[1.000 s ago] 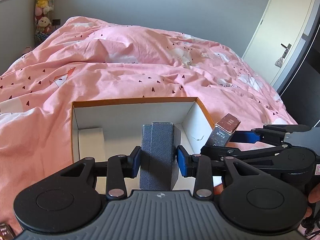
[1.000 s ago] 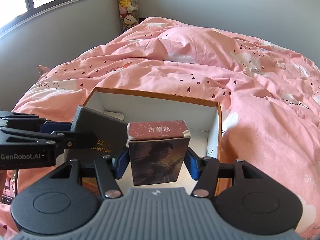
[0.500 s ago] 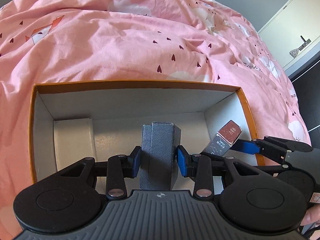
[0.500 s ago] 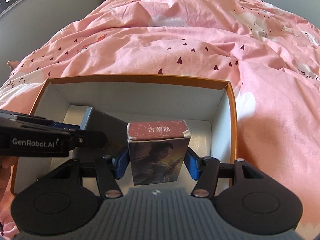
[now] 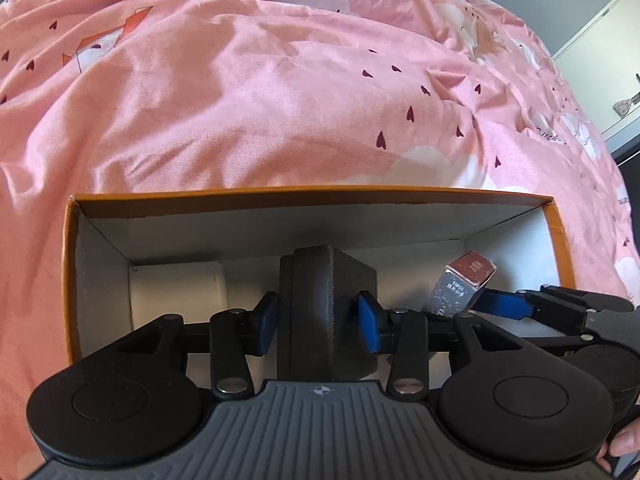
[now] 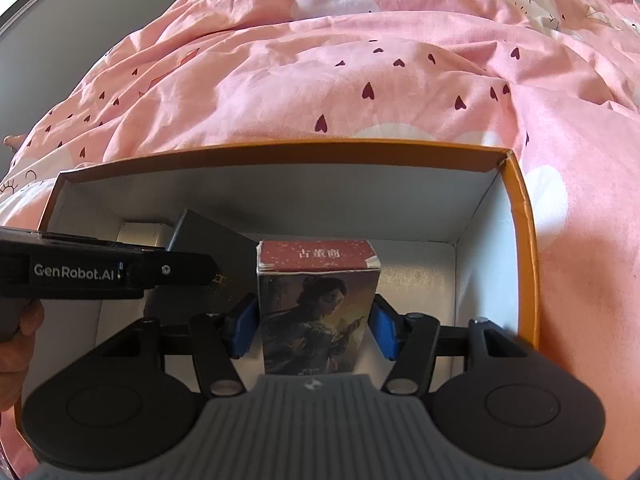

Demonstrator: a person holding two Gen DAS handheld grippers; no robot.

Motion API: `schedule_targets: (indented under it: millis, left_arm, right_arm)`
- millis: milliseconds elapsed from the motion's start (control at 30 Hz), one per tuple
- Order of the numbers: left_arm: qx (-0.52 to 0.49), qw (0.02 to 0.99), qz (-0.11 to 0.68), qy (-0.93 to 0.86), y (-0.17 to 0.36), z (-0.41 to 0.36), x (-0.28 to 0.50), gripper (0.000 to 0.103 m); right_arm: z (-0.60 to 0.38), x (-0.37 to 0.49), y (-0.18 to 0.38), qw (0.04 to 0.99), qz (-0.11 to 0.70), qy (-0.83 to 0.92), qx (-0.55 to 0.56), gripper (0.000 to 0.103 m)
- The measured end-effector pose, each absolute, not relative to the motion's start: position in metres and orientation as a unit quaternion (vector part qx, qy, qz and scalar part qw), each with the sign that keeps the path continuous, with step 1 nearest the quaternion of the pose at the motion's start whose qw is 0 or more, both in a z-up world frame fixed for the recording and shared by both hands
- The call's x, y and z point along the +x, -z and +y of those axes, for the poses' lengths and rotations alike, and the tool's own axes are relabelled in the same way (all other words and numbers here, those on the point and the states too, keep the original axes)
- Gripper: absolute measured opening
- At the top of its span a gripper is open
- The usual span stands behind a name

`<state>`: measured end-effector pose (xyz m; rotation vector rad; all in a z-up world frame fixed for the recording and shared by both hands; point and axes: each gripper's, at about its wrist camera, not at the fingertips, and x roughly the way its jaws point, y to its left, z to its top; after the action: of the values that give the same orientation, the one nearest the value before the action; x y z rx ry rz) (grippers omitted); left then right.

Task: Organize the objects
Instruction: 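Lower the gray box and picture box into the orange box and open both grippers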

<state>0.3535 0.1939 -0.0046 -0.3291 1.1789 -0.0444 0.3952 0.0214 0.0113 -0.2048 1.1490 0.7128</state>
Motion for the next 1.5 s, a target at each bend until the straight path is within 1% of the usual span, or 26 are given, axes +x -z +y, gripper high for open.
schedule_targets:
  millis: [133, 200, 433, 567, 767, 867, 933, 1000, 1033, 1067, 1167, 1233, 1333, 1500]
  left_arm:
    - [-0.12, 0.818, 0.562, 0.014, 0.004, 0.19, 0.354, 0.059]
    - [-0.105, 0.82, 0.563, 0.013, 0.003, 0.188, 0.353, 0.061]
    - [-0.032, 0.824, 0.564, 0.046, -0.007, 0.18, 0.341, 0.061]
    - [0.016, 0.824, 0.562, 0.067, -0.006, 0.17, 0.332, 0.064]
    - [0.043, 0.817, 0.569, 0.079, 0.005, 0.163, 0.327, 0.065]
    - [0.059, 0.818, 0.566, 0.084, 0.006, 0.158, 0.325, 0.067]
    - [0.07, 0.817, 0.566, 0.086, 0.007, 0.155, 0.324, 0.067]
    - [0.079, 0.815, 0.567, 0.085, 0.01, 0.152, 0.324, 0.067]
    - [0.083, 0.815, 0.567, 0.083, 0.011, 0.15, 0.324, 0.067]
    - [0.088, 0.817, 0.564, 0.083, 0.012, 0.148, 0.324, 0.067]
    - [0.09, 0.817, 0.563, 0.084, 0.013, 0.146, 0.324, 0.067]
    - [0.097, 0.817, 0.562, 0.084, 0.014, 0.145, 0.324, 0.066]
    - [0.111, 0.82, 0.557, 0.073, 0.014, 0.145, 0.323, 0.065]
    - [0.106, 0.822, 0.556, 0.065, 0.015, 0.151, 0.327, 0.065]
  right_arm:
    - [0.027, 0.401, -0.01, 0.771, 0.538, -0.328, -0.091, 0.061]
    - [0.031, 0.404, -0.008, 0.769, 0.542, -0.327, -0.093, 0.061]
    - [0.041, 0.419, 0.003, 0.756, 0.573, -0.309, -0.071, 0.061]
    - [0.047, 0.423, 0.01, 0.748, 0.586, -0.303, -0.066, 0.061]
    - [0.049, 0.423, 0.011, 0.743, 0.59, -0.312, -0.045, 0.06]
    - [0.049, 0.421, 0.006, 0.746, 0.583, -0.316, -0.054, 0.06]
    - [0.046, 0.419, 0.002, 0.745, 0.582, -0.321, -0.061, 0.052]
    - [0.042, 0.418, 0.002, 0.748, 0.58, -0.314, -0.072, 0.03]
    - [0.039, 0.418, 0.003, 0.748, 0.582, -0.311, -0.071, 0.027]
    - [0.036, 0.419, 0.004, 0.746, 0.587, -0.308, -0.064, 0.026]
    - [0.027, 0.42, 0.013, 0.736, 0.601, -0.308, -0.045, 0.027]
    - [0.025, 0.418, 0.016, 0.738, 0.598, -0.31, -0.037, 0.027]
    - [0.026, 0.417, 0.016, 0.736, 0.6, -0.314, -0.022, 0.023]
    - [0.037, 0.414, 0.013, 0.747, 0.578, -0.325, -0.046, 0.023]
